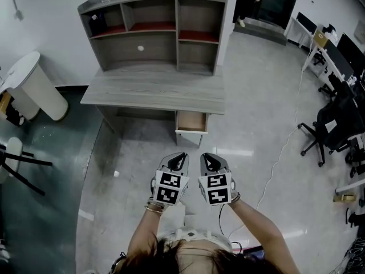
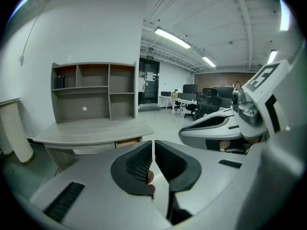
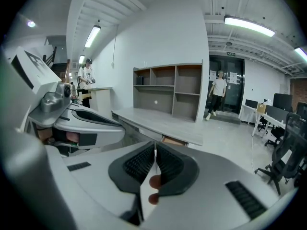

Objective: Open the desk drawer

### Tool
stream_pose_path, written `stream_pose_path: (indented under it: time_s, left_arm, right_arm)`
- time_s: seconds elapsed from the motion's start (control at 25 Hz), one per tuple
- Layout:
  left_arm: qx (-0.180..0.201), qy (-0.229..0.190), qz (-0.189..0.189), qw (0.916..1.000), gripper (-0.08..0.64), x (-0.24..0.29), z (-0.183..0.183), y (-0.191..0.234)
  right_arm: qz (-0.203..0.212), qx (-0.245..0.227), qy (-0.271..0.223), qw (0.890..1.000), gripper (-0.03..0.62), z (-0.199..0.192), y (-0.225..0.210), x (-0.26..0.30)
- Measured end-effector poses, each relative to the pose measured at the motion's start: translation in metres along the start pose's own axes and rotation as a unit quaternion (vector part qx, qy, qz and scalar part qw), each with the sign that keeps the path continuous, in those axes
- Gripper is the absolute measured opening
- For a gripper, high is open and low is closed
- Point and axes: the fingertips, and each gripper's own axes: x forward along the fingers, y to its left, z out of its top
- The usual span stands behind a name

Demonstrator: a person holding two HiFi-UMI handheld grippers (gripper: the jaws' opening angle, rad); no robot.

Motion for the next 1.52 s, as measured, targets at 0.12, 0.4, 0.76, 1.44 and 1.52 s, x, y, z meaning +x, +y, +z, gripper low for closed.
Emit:
stream_pose_path:
  time_s: [0.12, 0.4, 0.76, 1.44, 1.52]
  left_arm:
    - [-0.005, -0.003, 0.005, 1.0000, 0.027, -0.011, 0.002, -0.006]
    - [-0.010, -0.006, 0.014, 0.9998, 0.026, -0.026, -0.001, -0.024]
    - [-0.008, -0.007, 0.015, 0.9998, 0.026, -0.035, -0.009, -0.054]
    - [-0.004, 0.001, 0.022, 0.9998, 0.027, -0.026, -0.007, -0.043]
    - [0.000, 0.002, 0.021, 0.9998, 0.026, -0.021, -0.006, -0.039]
  right_arm:
    - [0.003, 0.009, -0.001, 1.000, 0.031, -0.004, 0.002, -0.011]
    - [0.007, 0.014, 0.000, 1.000, 0.031, -0.017, 0.005, -0.034]
    - [0.014, 0.009, 0.003, 1.000, 0.029, -0.035, 0.004, -0.057]
    - [0.014, 0.001, 0.008, 1.000, 0.026, -0.034, 0.002, -0.047]
    - [0.010, 0.001, 0.007, 1.000, 0.026, -0.031, -0.001, -0.043]
